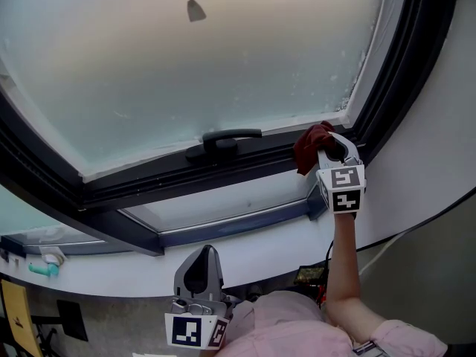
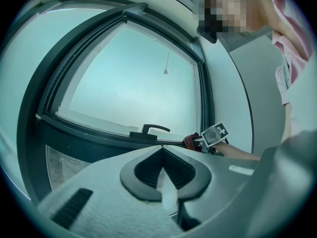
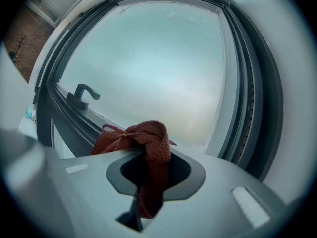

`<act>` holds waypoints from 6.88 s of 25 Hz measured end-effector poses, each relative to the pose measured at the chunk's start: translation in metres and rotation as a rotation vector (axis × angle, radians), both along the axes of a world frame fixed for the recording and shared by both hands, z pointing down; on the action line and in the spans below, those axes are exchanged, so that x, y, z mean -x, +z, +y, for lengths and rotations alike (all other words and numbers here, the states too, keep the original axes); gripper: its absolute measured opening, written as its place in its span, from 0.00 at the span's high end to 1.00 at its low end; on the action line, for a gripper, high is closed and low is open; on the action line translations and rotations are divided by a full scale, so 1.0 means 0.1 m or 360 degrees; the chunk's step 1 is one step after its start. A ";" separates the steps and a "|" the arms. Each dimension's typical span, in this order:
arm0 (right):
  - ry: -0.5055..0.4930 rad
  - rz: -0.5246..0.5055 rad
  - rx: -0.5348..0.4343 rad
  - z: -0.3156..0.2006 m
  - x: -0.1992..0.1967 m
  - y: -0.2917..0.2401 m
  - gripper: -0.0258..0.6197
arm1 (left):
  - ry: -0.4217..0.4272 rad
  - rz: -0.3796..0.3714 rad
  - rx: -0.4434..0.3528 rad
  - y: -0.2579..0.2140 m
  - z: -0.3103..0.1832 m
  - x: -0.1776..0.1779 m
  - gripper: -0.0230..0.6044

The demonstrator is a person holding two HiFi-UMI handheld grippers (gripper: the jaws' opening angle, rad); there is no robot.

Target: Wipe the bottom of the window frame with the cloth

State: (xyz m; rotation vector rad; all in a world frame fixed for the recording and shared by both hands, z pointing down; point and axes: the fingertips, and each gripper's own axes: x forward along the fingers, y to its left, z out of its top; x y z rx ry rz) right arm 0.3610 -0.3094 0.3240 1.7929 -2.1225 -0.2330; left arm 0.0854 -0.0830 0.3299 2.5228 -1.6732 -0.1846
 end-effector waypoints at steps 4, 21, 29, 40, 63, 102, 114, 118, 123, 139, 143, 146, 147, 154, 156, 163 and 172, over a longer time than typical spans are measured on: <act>0.0023 -0.0007 -0.0001 -0.01 -0.08 0.00 0.86 | -0.0003 -0.0002 -0.0003 0.00 -0.02 0.00 0.97; 0.0118 -0.0040 0.0007 -0.07 -0.42 0.01 0.86 | -0.0016 0.0005 -0.0009 0.00 -0.07 0.02 0.97; 0.0179 -0.0068 0.0005 -0.09 -0.59 0.01 0.86 | -0.0012 0.0010 -0.0001 0.01 -0.08 0.05 0.97; 0.0118 -0.0129 -0.0159 -0.04 -0.63 -0.02 0.86 | -0.0022 0.0004 0.0017 -0.01 -0.09 0.18 0.97; -0.0322 -0.0235 -0.0182 1.30 1.60 -0.24 0.85 | -0.0193 -0.0119 -0.0103 -0.82 0.12 1.41 0.97; -0.0236 0.0159 -0.0221 0.64 2.37 0.13 0.86 | 0.0120 -0.0231 -0.0249 -0.40 -0.13 1.53 0.97; -0.0204 0.0127 -0.0190 0.60 2.29 0.11 0.85 | 0.0202 -0.0210 -0.0232 -0.39 -0.21 1.39 0.97; -0.0138 0.0110 -0.0184 0.58 2.15 0.12 0.85 | 0.0192 -0.0186 -0.0217 -0.37 -0.17 1.44 0.97; -0.0109 0.0063 -0.0152 0.56 2.06 0.12 0.85 | 0.0163 -0.0159 -0.0214 -0.36 -0.13 1.52 0.97; -0.0106 0.0016 -0.0137 0.53 1.84 0.12 0.85 | 0.0158 -0.0138 -0.0147 -0.27 -0.14 1.34 0.97; -0.0128 0.0002 -0.0135 0.51 1.75 0.11 0.85 | 0.0182 -0.0136 -0.0124 -0.25 -0.17 1.15 0.97; -0.0143 0.0007 -0.0130 0.50 1.66 0.11 0.85 | 0.0204 -0.0131 -0.0107 -0.23 -0.20 1.01 0.97; -0.0144 0.0009 -0.0128 0.50 1.63 0.12 0.85 | 0.0210 -0.0132 -0.0105 -0.23 -0.21 0.97 0.97; -0.0157 -0.0009 -0.0136 0.45 1.42 0.11 0.85 | 0.0231 -0.0138 -0.0103 -0.22 -0.27 0.71 0.97; -0.0157 -0.0016 -0.0139 0.46 1.36 0.11 0.85 | 0.0226 -0.0140 -0.0099 -0.22 -0.28 0.66 0.97; -0.0202 -0.0028 -0.0130 0.45 1.33 0.12 0.85 | 0.0223 -0.0137 -0.0106 -0.23 -0.35 0.50 0.97; -0.0182 -0.0046 -0.0124 0.41 1.12 0.11 0.85 | 0.0239 -0.0135 -0.0113 -0.24 -0.44 0.33 0.97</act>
